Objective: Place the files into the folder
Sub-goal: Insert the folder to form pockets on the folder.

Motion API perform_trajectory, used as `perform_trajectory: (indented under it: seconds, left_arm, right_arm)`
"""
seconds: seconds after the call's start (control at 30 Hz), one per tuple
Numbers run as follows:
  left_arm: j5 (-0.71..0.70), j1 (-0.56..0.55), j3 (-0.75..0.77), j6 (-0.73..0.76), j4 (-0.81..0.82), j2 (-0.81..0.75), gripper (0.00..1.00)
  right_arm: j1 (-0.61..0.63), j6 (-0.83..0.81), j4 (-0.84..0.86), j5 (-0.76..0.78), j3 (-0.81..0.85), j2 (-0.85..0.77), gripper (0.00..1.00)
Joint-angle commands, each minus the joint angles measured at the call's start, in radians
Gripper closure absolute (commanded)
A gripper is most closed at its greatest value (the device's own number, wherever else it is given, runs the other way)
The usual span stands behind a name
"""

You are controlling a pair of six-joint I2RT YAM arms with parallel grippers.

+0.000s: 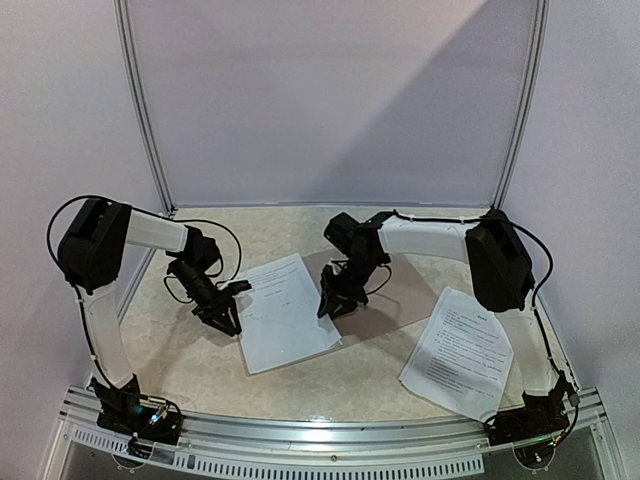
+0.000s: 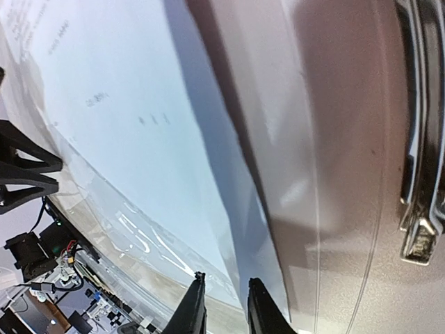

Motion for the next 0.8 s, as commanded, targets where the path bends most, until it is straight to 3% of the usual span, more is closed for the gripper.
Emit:
perform_trajectory:
  seconds: [0.0,0.33,0.77]
  left_arm:
    - [-0.058,0.003,-0.016,0.005,0.103,0.038,0.72]
    - [-0.058,0.003,-0.027,-0.001,0.112,0.041,0.72]
    - [-0.036,0.003,-0.047,-0.011,0.129,0.056,0.72]
  right_arm:
    - [0.007,-0.046,-0.072,0.006,-0.027,-0.031,0.81]
    - [0.010,-0.061,-0.071,-0.060,-0.063,-0.029,0.99]
    - [0.021,0.059,0.102,-0.137,-0.140,-0.046,1.00]
